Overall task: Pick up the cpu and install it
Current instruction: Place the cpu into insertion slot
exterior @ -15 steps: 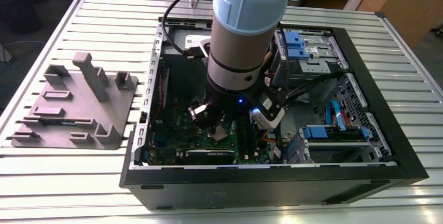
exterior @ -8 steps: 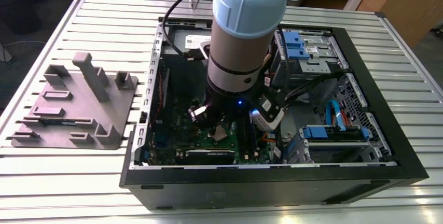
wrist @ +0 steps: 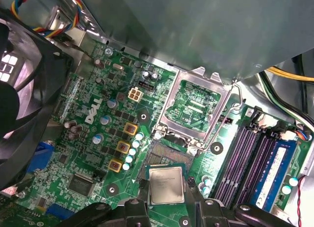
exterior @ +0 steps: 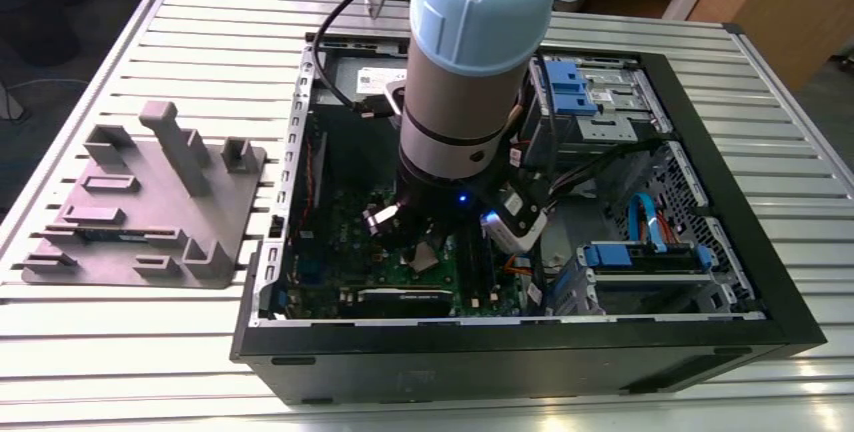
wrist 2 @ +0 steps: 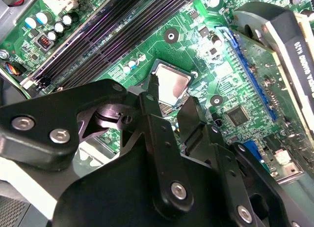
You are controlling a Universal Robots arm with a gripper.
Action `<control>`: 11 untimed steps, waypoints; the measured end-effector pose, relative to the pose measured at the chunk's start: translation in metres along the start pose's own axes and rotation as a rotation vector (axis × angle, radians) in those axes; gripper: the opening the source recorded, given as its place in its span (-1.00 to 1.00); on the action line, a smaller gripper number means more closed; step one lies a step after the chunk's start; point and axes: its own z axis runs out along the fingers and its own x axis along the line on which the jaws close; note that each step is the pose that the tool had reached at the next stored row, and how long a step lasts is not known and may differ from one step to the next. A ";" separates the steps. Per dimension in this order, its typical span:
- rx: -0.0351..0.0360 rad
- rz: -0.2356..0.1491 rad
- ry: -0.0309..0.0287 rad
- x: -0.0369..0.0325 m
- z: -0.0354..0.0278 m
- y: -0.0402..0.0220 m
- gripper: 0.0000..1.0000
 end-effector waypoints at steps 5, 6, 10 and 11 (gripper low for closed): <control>0.0000 0.000 0.0000 0.0000 0.0001 0.0000 -0.15; 0.0000 0.000 0.0000 0.0000 0.0001 0.0000 -0.15; 0.0000 0.000 0.0000 0.0000 0.0002 0.0000 -0.15; 0.0001 0.000 0.0000 0.0000 0.0002 0.0000 -0.13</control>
